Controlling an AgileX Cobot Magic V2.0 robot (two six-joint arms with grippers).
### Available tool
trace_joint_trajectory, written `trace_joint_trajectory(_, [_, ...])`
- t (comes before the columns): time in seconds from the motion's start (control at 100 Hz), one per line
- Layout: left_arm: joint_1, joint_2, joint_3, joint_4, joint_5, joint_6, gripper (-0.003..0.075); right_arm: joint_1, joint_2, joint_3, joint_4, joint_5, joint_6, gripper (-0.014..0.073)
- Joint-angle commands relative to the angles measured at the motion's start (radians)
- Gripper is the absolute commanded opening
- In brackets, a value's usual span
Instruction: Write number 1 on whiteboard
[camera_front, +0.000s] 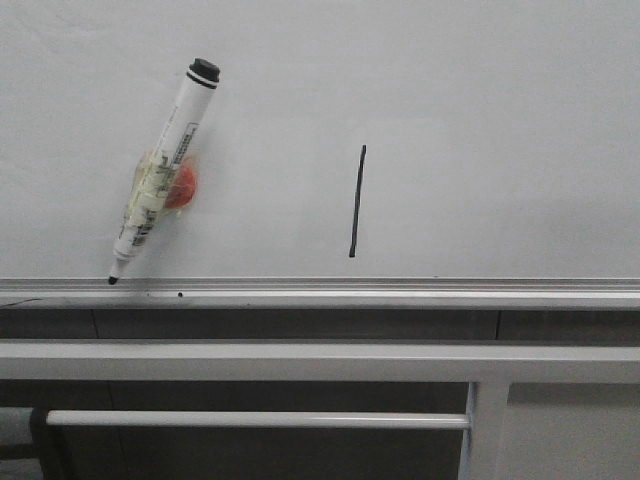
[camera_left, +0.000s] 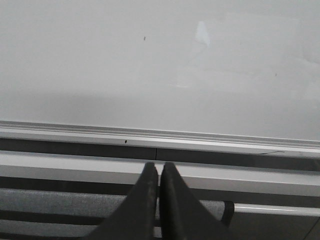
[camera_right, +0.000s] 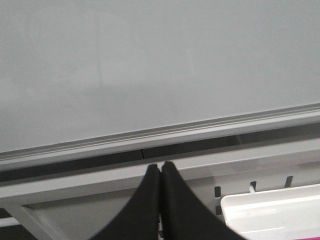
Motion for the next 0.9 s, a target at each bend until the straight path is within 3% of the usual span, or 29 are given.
trace_joint_trajectory(0.0, [-0.002, -0.02, 0.006, -0.008, -0.057, -0.002, -0.002, -0.006, -0.017, 0.027, 0.027, -0.026, -0.013, -0.0064])
trace_joint_trajectory(0.2, [-0.002, -0.02, 0.006, -0.008, -0.057, -0.002, -0.002, -0.006, -0.017, 0.027, -0.006, -0.026, -0.013, -0.0064])
trace_joint_trajectory(0.33, [-0.002, -0.02, 0.006, -0.008, -0.057, -0.002, -0.002, -0.006, -0.017, 0.027, -0.095, -0.027, -0.013, -0.0064])
trace_joint_trajectory(0.89, [-0.002, -0.02, 0.006, -0.008, -0.057, -0.002, -0.002, -0.006, -0.017, 0.027, -0.141, -0.027, -0.013, -0.0064])
